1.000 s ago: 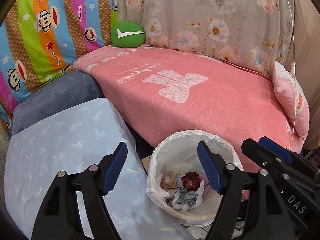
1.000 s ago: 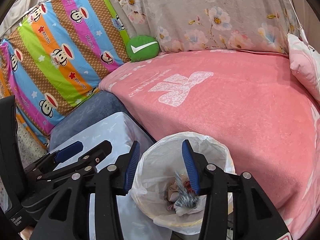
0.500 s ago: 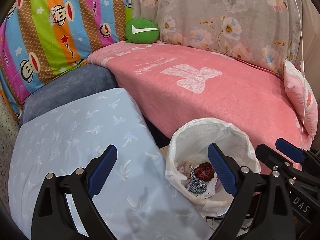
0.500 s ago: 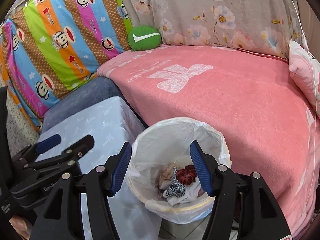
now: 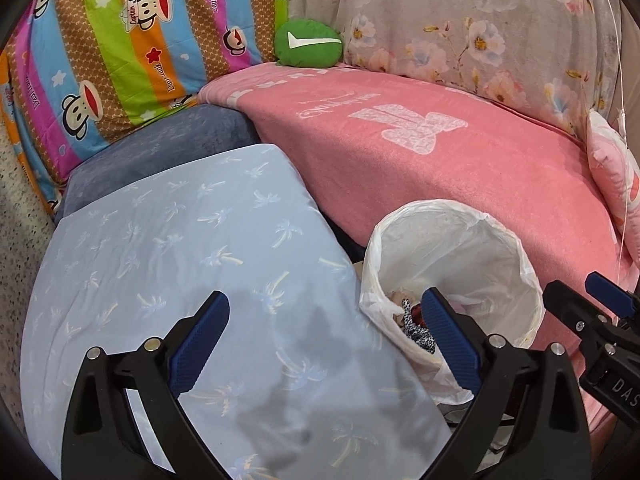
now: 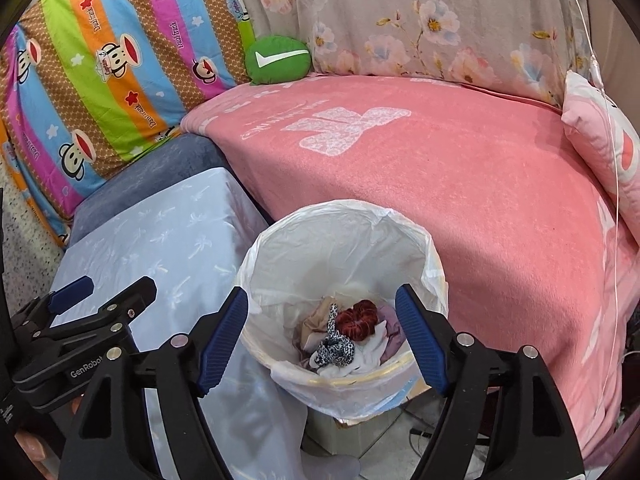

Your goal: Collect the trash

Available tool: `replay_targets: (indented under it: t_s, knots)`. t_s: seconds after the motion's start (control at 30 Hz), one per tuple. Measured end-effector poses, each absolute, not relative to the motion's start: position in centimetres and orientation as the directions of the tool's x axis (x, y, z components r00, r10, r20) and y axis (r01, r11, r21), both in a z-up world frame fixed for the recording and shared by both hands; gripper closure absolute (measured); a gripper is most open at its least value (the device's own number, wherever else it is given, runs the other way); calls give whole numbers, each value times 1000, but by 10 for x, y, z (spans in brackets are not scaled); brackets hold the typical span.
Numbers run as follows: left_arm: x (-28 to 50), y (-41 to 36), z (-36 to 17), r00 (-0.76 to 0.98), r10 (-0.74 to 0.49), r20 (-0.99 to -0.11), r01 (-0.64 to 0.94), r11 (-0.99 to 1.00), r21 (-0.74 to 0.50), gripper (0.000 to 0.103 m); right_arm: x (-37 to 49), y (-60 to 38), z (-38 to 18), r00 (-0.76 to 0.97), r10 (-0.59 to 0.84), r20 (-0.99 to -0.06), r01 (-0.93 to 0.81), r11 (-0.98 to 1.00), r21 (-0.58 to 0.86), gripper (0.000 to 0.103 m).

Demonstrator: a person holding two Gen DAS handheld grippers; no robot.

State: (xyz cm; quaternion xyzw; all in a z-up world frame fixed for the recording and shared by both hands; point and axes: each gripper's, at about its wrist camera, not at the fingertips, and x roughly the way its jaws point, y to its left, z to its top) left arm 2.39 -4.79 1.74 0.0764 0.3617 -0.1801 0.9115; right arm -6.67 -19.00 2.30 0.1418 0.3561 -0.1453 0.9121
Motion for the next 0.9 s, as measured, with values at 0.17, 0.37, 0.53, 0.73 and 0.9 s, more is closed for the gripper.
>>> replay_targets:
  t_s: [0.17, 0.37, 0.53, 0.73, 0.9]
  knots:
    - [21, -44, 16, 672, -267, -691, 379, 925, 11, 10, -68, -188, 21, 695, -169, -699, 365, 920, 140, 18]
    - [18, -42, 12, 664, -263, -700, 379, 925, 12, 10, -73, -185, 15, 689, -168, -705, 362, 922, 134, 18]
    - [15, -41, 9, 663, -253, -704, 376, 927, 22, 10, -77, -181, 12, 680, -173, -712, 358, 926, 116, 14]
    - [11, -41, 8, 667, -252, -701, 380, 925, 29, 10, -81, -179, 12, 681, -197, -705, 367, 925, 96, 6]
    - [9, -42, 9, 671, -249, -698, 380, 924, 36, 10, -84, -176, 13, 681, -210, -701, 368, 927, 80, 6]
